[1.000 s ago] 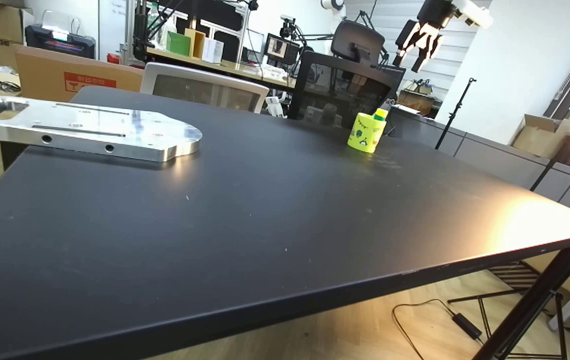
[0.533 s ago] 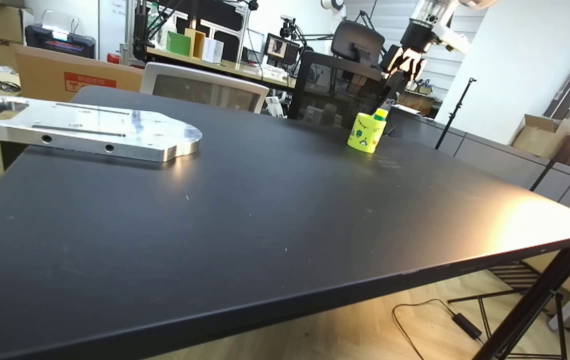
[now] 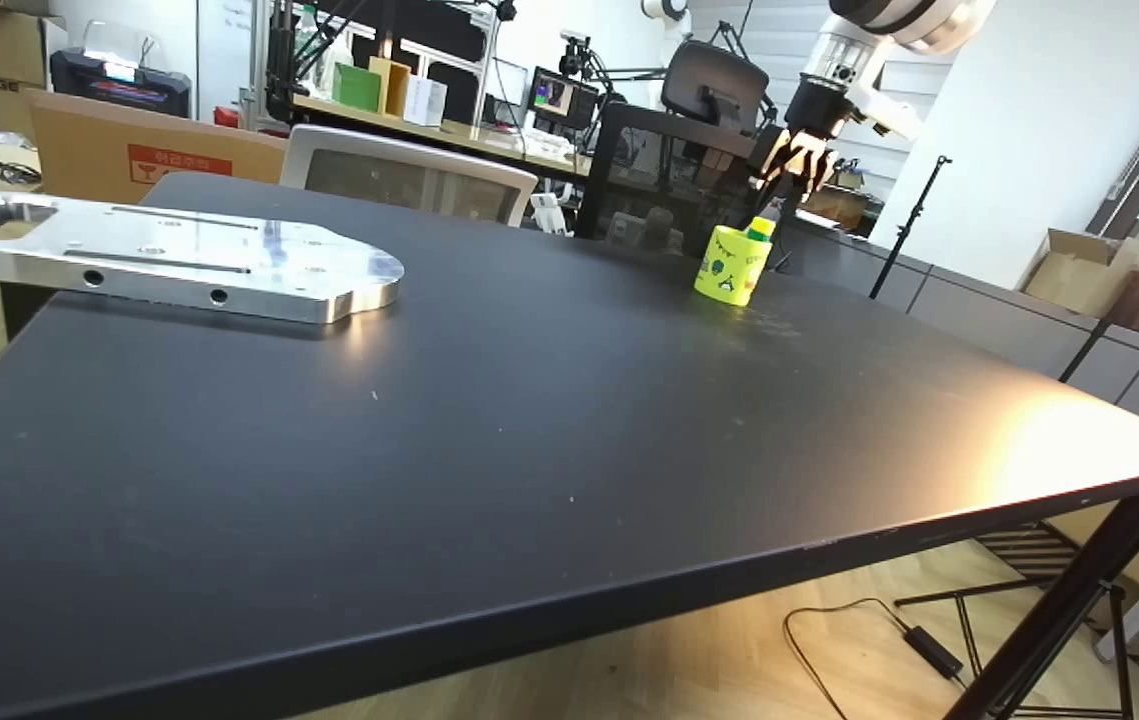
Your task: Put the paper glue on the table
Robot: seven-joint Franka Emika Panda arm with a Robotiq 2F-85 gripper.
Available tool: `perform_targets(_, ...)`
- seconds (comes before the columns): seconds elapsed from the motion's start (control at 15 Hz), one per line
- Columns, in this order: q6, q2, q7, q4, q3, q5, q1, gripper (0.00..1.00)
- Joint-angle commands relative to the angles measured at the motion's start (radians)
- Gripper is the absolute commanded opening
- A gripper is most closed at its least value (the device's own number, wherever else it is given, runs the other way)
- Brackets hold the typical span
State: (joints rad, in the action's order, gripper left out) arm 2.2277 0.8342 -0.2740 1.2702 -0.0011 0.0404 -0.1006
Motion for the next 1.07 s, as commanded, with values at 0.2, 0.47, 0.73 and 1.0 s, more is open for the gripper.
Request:
perform_targets(0.2, -0.015, 0.052, 0.041, -0.059, 0.007, -0.002, -0.006, 0.61)
perform_targets(0.47, -0.015, 0.049, 0.041, -0.054, 0.011, -0.001, -0.006, 0.32)
perform_targets(0.73, -0.057, 0.001, 0.049, -0.035, 0.019, 0.004, -0.003, 0.09)
perform_targets(1.0, -0.096, -0.12, 0.046, 0.03, 0.02, -0.004, 0.005, 0.09)
